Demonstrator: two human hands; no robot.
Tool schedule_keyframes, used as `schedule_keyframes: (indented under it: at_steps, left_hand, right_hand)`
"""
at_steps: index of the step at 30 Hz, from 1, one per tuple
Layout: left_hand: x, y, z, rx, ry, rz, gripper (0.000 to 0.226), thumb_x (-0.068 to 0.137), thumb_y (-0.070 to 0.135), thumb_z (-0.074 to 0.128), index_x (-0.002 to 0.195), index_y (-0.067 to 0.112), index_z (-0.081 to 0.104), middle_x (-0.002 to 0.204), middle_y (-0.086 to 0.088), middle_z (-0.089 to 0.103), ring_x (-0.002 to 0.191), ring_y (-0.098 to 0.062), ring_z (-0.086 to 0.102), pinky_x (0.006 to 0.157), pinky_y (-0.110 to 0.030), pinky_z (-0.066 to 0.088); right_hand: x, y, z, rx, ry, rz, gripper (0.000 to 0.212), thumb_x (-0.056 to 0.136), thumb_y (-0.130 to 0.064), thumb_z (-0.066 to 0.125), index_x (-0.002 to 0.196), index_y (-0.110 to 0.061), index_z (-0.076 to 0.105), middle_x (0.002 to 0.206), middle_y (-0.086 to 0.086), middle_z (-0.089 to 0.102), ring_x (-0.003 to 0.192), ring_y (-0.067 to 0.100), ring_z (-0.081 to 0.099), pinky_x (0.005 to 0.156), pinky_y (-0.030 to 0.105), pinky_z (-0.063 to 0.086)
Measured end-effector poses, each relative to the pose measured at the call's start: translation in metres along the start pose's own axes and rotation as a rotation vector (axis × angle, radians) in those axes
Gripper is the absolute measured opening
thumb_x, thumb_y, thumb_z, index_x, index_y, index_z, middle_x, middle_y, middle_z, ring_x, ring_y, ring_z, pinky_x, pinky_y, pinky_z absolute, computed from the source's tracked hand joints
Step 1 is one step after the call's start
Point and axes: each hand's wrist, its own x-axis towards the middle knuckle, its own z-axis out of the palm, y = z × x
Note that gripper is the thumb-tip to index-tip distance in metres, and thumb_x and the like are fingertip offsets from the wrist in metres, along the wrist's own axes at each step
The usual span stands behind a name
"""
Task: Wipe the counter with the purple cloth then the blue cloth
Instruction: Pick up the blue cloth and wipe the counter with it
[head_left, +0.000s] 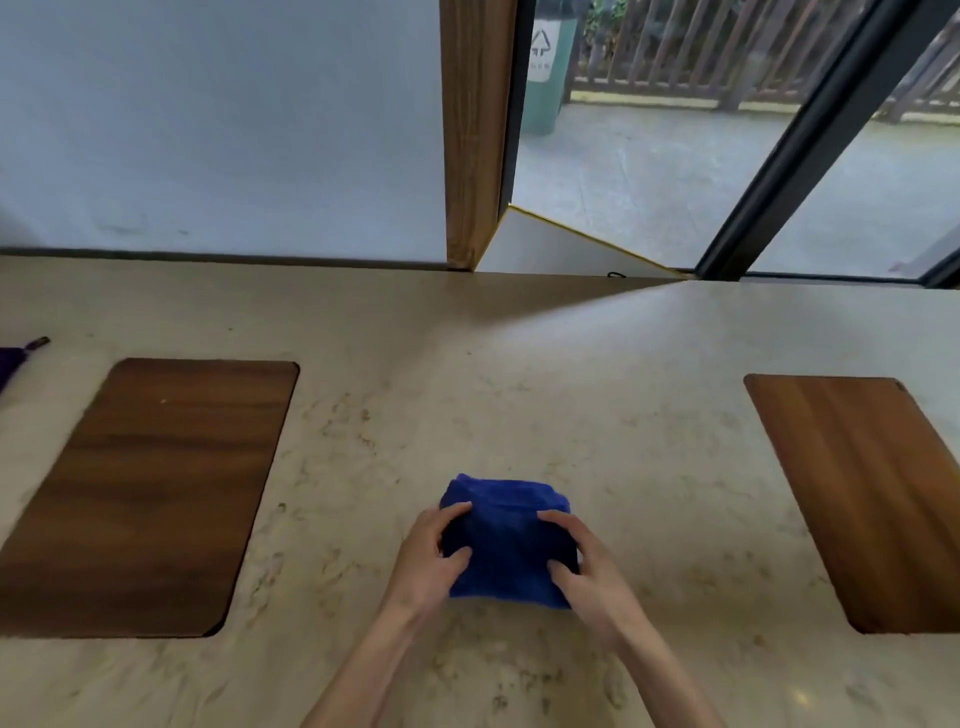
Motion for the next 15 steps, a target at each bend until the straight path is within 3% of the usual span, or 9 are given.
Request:
schedule_keyframes:
  at_steps: [2,4,5,6,7,9,12,13,15]
  left_hand:
    - [-0.002,-0.012,0.003,0.174,-0.009,0.001,0.055,0.091,0.005,0.061,0.141,0.025,0.050,0.136,0.011,0.027,0.134,-0.015,0.045,0.104,-0.018,0.041]
    - [-0.007,-0.019,0.004,0.422,0.012,-0.007,0.062,0.093,0.020,0.061,0.150,0.032,0.040,0.124,0.008,0.015,0.111,-0.011,0.052,0.079,-0.012,0.046]
    - [-0.010,-0.021,0.003,0.537,0.023,-0.019,0.064,0.093,0.030,0.061,0.151,0.039,0.035,0.118,0.008,0.012,0.099,-0.009,0.051,0.063,-0.011,0.041]
    - [-0.012,-0.022,0.000,0.623,0.032,-0.034,0.066,0.092,0.039,0.060,0.151,0.046,0.031,0.114,0.007,0.012,0.096,-0.009,0.048,0.057,-0.011,0.036]
    - [-0.014,-0.024,-0.004,0.685,0.035,-0.044,0.066,0.091,0.047,0.058,0.149,0.052,0.028,0.115,0.006,0.012,0.100,-0.010,0.045,0.059,-0.014,0.037]
    - [-0.015,-0.029,-0.013,0.783,0.050,-0.022,0.065,0.090,0.060,0.053,0.148,0.060,0.024,0.132,0.003,0.017,0.119,-0.016,0.039,0.084,-0.025,0.046]
    - [-0.014,-0.037,-0.030,0.832,0.139,0.068,0.055,0.097,0.062,0.038,0.150,0.059,0.022,0.160,0.007,0.014,0.145,-0.021,0.023,0.117,-0.040,0.026]
    - [-0.011,-0.039,-0.037,0.835,0.175,0.076,0.053,0.099,0.062,0.030,0.151,0.058,0.021,0.165,0.010,0.011,0.151,-0.022,0.015,0.121,-0.044,0.018]
    - [-0.002,-0.046,-0.054,0.890,0.222,0.096,0.057,0.098,0.064,0.012,0.155,0.054,0.015,0.170,0.013,0.003,0.157,-0.021,0.002,0.124,-0.048,0.006]
  right_hand:
    - [-0.004,0.012,0.008,-0.158,-0.055,0.019,0.058,0.093,-0.005,0.051,0.141,-0.038,0.048,0.144,-0.010,0.049,0.123,0.007,0.049,0.105,0.026,0.043]
    - [-0.010,0.019,0.014,-0.410,-0.035,-0.011,0.061,0.096,-0.021,0.048,0.150,-0.043,0.033,0.137,-0.005,0.048,0.107,0.011,0.057,0.089,0.026,0.051]
    - [-0.012,0.020,0.016,-0.544,0.004,-0.015,0.063,0.095,-0.028,0.046,0.151,-0.048,0.027,0.128,-0.003,0.047,0.098,0.014,0.059,0.080,0.028,0.053]
    - [-0.015,0.019,0.016,-0.647,0.046,-0.008,0.064,0.093,-0.034,0.045,0.151,-0.052,0.023,0.123,-0.002,0.045,0.096,0.016,0.058,0.077,0.030,0.052]
    - [-0.015,0.019,0.017,-0.737,0.078,-0.001,0.066,0.091,-0.037,0.045,0.150,-0.054,0.021,0.124,0.000,0.041,0.104,0.018,0.055,0.081,0.031,0.050]
    - [-0.015,0.018,0.020,-0.861,0.136,-0.052,0.068,0.089,-0.039,0.045,0.152,-0.051,0.024,0.145,0.004,0.035,0.130,0.024,0.040,0.103,0.038,0.041]
    - [-0.007,0.009,0.037,-0.819,0.216,-0.360,0.050,0.097,-0.038,0.048,0.148,-0.039,0.048,0.160,0.004,0.041,0.146,0.025,0.035,0.119,0.042,0.027]
    - [-0.002,0.005,0.047,-0.829,0.188,-0.424,0.047,0.102,-0.041,0.041,0.148,-0.038,0.048,0.164,0.000,0.038,0.152,0.024,0.032,0.121,0.044,0.020]
    - [0.013,0.001,0.066,-0.890,0.061,-0.432,0.052,0.105,-0.049,0.019,0.155,-0.043,0.032,0.170,-0.009,0.012,0.159,0.021,0.010,0.125,0.048,0.003]
